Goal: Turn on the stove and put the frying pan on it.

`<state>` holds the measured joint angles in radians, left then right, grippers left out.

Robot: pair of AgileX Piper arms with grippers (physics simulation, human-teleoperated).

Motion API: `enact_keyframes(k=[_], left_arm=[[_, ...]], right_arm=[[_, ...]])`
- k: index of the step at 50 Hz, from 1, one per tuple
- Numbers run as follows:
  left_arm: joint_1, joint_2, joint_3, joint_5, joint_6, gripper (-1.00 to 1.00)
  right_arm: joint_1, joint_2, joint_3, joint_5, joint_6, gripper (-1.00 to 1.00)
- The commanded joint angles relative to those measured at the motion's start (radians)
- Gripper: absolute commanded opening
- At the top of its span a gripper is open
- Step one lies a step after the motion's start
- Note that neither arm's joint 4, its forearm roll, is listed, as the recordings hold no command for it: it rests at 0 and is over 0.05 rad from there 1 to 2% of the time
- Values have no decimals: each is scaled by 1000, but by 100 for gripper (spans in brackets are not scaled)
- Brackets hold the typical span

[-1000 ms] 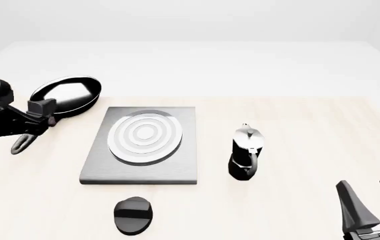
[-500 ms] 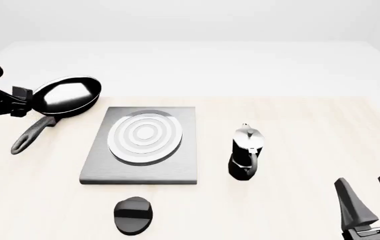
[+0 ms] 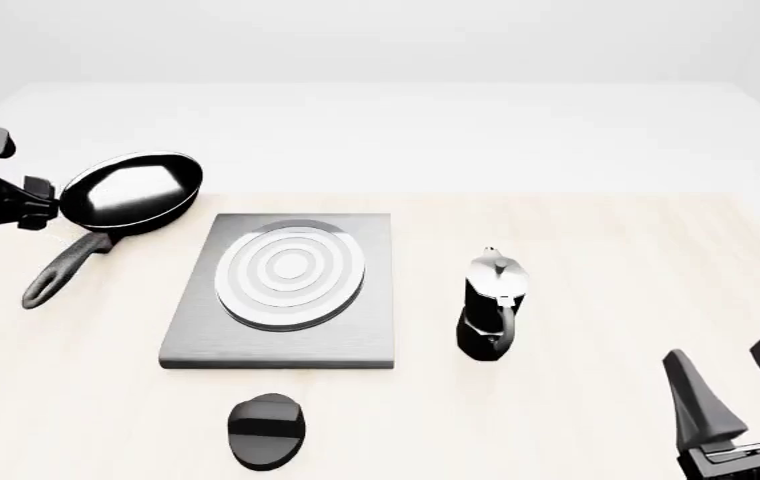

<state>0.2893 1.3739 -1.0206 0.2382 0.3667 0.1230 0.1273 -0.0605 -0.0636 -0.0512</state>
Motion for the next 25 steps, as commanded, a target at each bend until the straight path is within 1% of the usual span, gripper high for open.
enact_keyframes(k=[1,3,4,7,25], left_arm=[[39,121,-39,-50,21,100],[41,130,-43,-52,19,100],[46,141,-43,-62,29,100],[46,161,-48,-71,24,100],[37,251,-11,-161,23,100]], right_arm=[[0,43,-4,-32,-13,100],[0,46,-6,-34,-14,100],[0,49,-10,-34,-16,100],[1,56,-13,-39,-20,100],[17,120,-24,-88,-39,100]])
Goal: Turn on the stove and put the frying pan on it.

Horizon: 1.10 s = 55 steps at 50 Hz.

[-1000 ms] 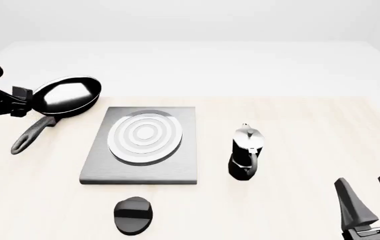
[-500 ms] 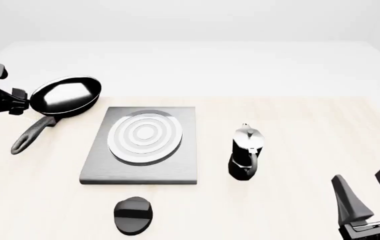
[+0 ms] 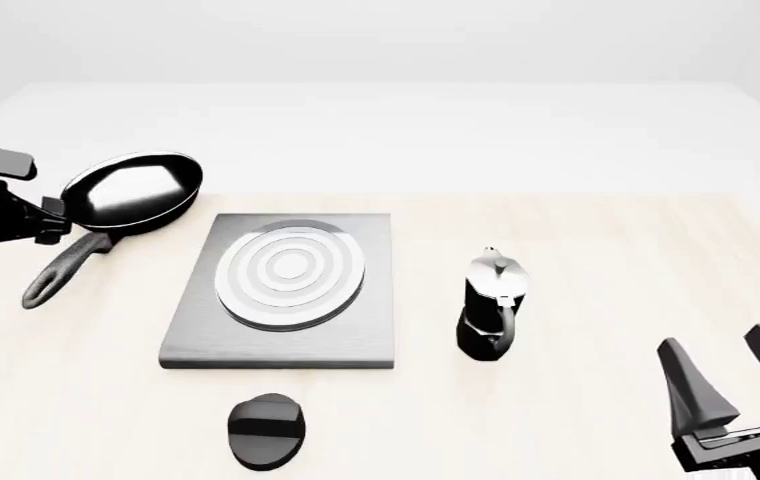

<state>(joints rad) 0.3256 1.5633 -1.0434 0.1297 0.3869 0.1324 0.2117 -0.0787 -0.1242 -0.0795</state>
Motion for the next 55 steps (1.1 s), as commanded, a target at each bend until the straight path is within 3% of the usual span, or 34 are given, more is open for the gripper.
enact_keyframes(k=[1,55], left_arm=[[-2,68,14,-56,-1,100],[44,362,-40,-209,48,100]], right_arm=[[8,40,-4,-31,-12,100],[13,165,25,-167,-14,100]])
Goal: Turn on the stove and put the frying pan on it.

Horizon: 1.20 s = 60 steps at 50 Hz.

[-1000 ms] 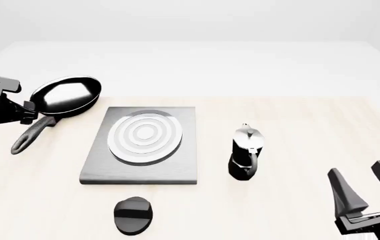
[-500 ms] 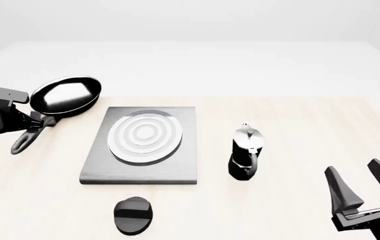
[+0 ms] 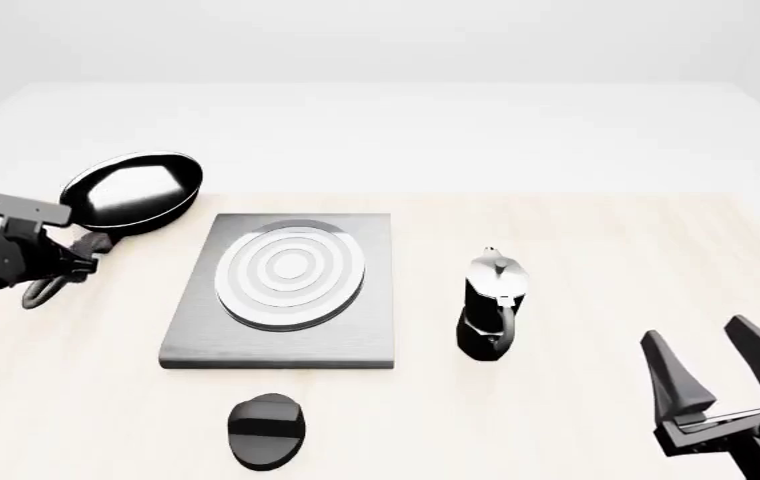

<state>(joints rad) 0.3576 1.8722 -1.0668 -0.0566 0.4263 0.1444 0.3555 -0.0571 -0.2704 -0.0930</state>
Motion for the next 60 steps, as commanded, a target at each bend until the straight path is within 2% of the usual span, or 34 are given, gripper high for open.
enact_keyframes(k=[1,15,33,34,47,60], left_arm=[[14,59,-19,-25,11,100],[27,229,-109,-83,27,100],[14,240,-85,-117,30,100],[13,235,-82,-120,30,-100],[13,176,-55,-113,32,-100],[-11,51,-4,-90,13,-100]], right_arm=[[1,24,5,-24,-1,100],[4,58,18,-64,-4,100],[2,68,14,-69,-7,100],[2,66,13,-66,-7,100],[8,68,7,-64,-7,100],[13,60,2,-56,-7,100]])
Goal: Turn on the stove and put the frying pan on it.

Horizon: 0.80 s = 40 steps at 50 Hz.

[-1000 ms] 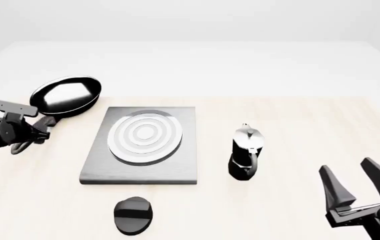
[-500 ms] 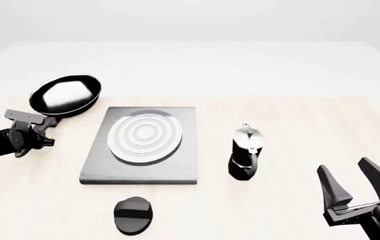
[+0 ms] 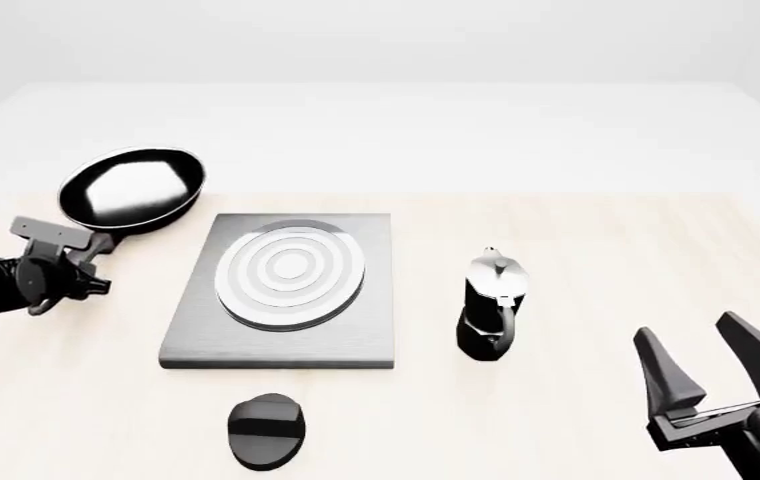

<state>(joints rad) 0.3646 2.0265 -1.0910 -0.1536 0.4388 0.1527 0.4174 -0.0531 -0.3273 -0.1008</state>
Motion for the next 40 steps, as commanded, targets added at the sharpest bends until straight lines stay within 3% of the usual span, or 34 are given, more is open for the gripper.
enact_keyframes(k=[1,18,40], left_arm=[[-20,-112,25,9,-1,-100],[-70,-302,170,4,-8,-100],[-284,-611,450,14,-33,-100]], right_arm=[[5,-1,-2,-1,-1,100],[6,-55,-14,54,7,100],[9,-96,-11,75,30,100]])
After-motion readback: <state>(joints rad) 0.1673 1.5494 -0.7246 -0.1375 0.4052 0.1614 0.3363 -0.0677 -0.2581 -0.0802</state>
